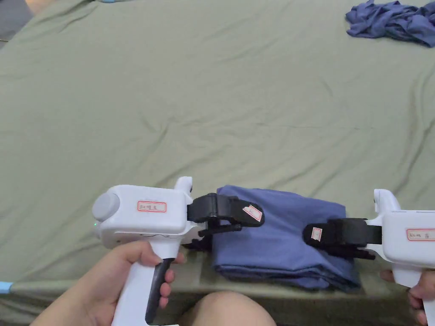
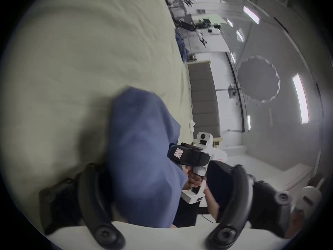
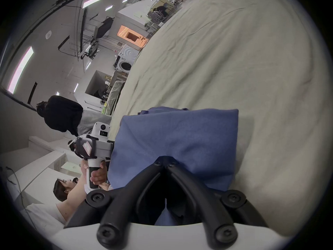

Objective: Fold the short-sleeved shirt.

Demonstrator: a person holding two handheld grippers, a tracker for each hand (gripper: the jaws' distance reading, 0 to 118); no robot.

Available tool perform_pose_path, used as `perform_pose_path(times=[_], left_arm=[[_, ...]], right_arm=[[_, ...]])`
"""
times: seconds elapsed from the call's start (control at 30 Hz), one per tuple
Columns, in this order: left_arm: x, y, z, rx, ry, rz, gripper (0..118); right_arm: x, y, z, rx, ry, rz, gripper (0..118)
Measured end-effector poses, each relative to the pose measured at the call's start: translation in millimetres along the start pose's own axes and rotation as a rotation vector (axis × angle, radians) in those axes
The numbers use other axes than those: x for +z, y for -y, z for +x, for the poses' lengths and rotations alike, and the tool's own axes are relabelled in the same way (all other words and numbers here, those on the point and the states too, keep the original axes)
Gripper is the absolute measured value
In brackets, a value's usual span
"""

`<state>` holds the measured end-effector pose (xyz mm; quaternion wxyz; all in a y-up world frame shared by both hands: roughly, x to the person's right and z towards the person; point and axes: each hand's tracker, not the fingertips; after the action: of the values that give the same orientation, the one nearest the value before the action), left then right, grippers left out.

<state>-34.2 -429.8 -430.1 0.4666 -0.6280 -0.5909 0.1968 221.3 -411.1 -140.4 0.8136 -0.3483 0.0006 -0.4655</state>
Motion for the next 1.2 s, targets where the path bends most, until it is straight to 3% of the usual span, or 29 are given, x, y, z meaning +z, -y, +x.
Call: perform_pose_path(times=[0.03,0.07,0.17,0.27,0.33,0.47,0.53,0.57,0.63,0.73,0.9,0.97,1.0,1.07,1.1,1.2], left_arm=[[-9,2,7,-0.032,-0.091,-0.019,41],[-15,2,10,-0.082,-0.172,-0.047,28],[1,2,13,-0.088,-0.147,-0.005,28],[51,-3,33,-0.185,-0.225,0.006,27],[103,-8,46,-0.268,-0.356,-0.005,28],[216,-37,40,-0.268,-0.638,0.021,27],[260,-57,33,-0.244,-0.864,0.016,28],[274,-68,32,-0.271,-0.984,-0.008,27],[307,-85,22,-0.304,-1.199,-0.049,27],[345,-106,-1,-0.276,-1.404,-0.102,27],[379,-119,-43,-0.227,-1.675,-0.172,27],[384,-119,-53,-0.228,-1.685,-0.139,27],[387,-117,-54,-0.201,-1.641,-0.077,29],[391,-108,-54,-0.175,-1.624,0.044,99],[392,-102,-52,-0.163,-1.614,0.048,118],[392,-88,-31,-0.192,-1.505,0.091,118]], right_arm=[[3,1,-5,0.003,0.013,-0.003,2],[7,1,-8,0.003,0.033,-0.005,2],[27,4,-27,0.024,0.058,0.033,2],[51,5,-45,0.068,-0.055,0.087,2],[64,3,-51,0.106,-0.082,0.095,2],[67,9,-68,0.187,-0.067,0.095,2],[64,17,-81,0.272,0.053,0.130,2],[62,20,-85,0.294,0.058,0.122,2],[54,28,-92,0.276,0.032,0.107,2],[38,35,-112,0.267,0.030,0.070,2],[27,35,-120,0.301,0.127,0.086,2],[23,33,-126,0.326,0.158,0.076,2],[27,29,-124,0.329,0.164,0.074,2],[25,27,-130,0.339,0.164,0.078,2],[25,26,-133,0.348,0.156,0.076,2],[24,25,-141,0.385,0.157,0.090,2]])
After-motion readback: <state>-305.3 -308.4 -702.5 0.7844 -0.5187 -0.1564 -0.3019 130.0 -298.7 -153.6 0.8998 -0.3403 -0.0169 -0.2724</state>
